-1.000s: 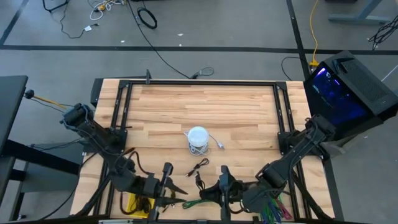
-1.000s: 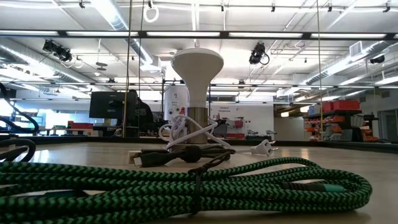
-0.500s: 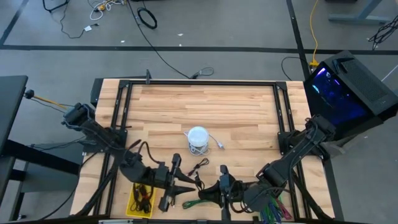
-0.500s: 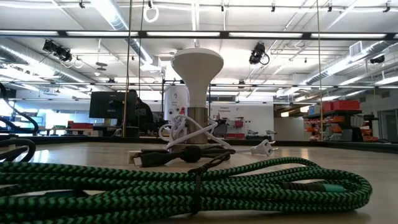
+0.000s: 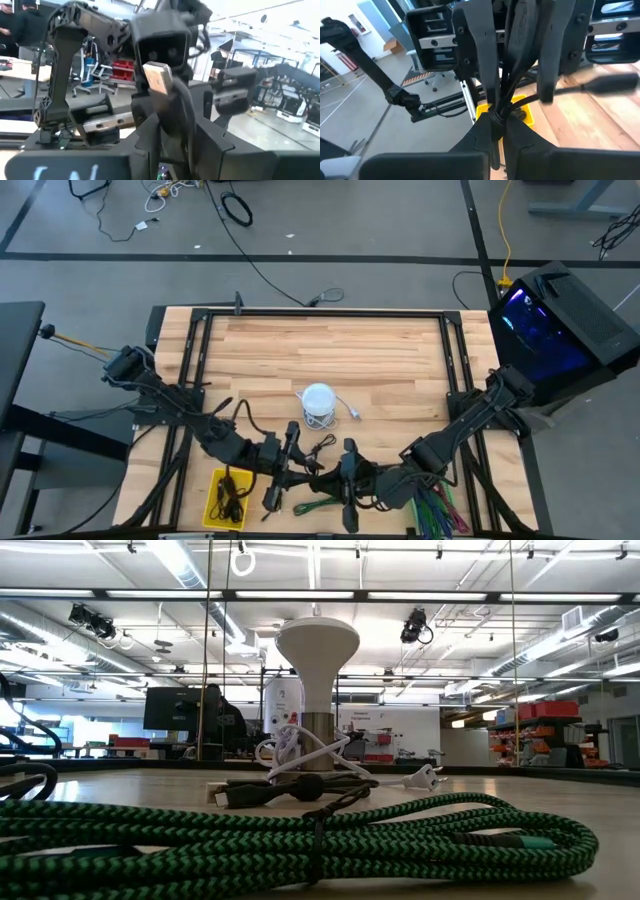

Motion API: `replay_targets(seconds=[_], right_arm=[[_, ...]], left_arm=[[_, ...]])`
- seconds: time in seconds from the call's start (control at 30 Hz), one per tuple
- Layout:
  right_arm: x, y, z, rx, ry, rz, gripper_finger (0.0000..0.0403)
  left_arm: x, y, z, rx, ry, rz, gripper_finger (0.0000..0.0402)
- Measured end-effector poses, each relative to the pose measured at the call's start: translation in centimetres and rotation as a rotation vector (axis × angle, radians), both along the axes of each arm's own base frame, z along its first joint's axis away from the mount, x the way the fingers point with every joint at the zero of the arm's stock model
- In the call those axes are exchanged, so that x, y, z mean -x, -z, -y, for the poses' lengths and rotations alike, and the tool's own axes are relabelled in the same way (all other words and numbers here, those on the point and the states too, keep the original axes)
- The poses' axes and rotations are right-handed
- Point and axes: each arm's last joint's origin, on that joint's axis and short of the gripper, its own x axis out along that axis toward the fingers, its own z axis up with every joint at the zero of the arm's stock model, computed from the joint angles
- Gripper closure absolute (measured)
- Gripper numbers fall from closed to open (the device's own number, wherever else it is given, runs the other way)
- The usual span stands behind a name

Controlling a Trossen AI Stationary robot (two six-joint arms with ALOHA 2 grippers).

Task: Pick & Place USB Port
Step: Put the bottom right black charger cable into the yellow bin

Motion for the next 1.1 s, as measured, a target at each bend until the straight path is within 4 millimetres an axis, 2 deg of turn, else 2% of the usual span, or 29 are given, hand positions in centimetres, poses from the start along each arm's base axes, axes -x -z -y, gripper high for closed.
replay_targets(seconds=[0.1, 0.23, 0.33, 0.6, 0.73, 0.93, 1.1], right_arm=[[-0.1, 0.0, 0.1, 0.002, -0.017, 0.0, 0.0389], [-0.2, 0.1, 0.1, 0.011, 0.005, 0.001, 0.0389], [-0.1, 0.1, 0.1, 0.011, 0.008, -0.001, 0.0372], [0.4, 0.2, -0.7, -0.01, -0.082, -0.024, 0.0295], [1.1, 0.8, -1.1, -0.03, -0.091, -0.1, 0.0271], [2.5, 2.1, -2.0, -0.055, -0.095, -0.239, 0.0255], [3.2, 2.7, -2.1, -0.094, -0.043, -0.307, 0.0252]], left_arm=[[-0.2, 0.4, 0.1, -0.012, -0.001, -0.014, 0.0314], [-0.3, 0.4, 0.0, -0.026, -0.019, -0.012, 0.0383], [-0.2, 0.3, 0.1, -0.036, 0.003, 0.0, 0.0387], [-0.3, 0.6, 0.2, -0.055, -0.015, -0.018, 0.0387], [-0.2, 0.8, 0.0, -0.077, -0.047, -0.058, 0.0387], [1.7, 1.4, 0.2, -0.129, -0.191, -0.245, 0.0387], [4.5, 2.4, 2.3, -0.042, -0.116, -0.383, 0.0387]])
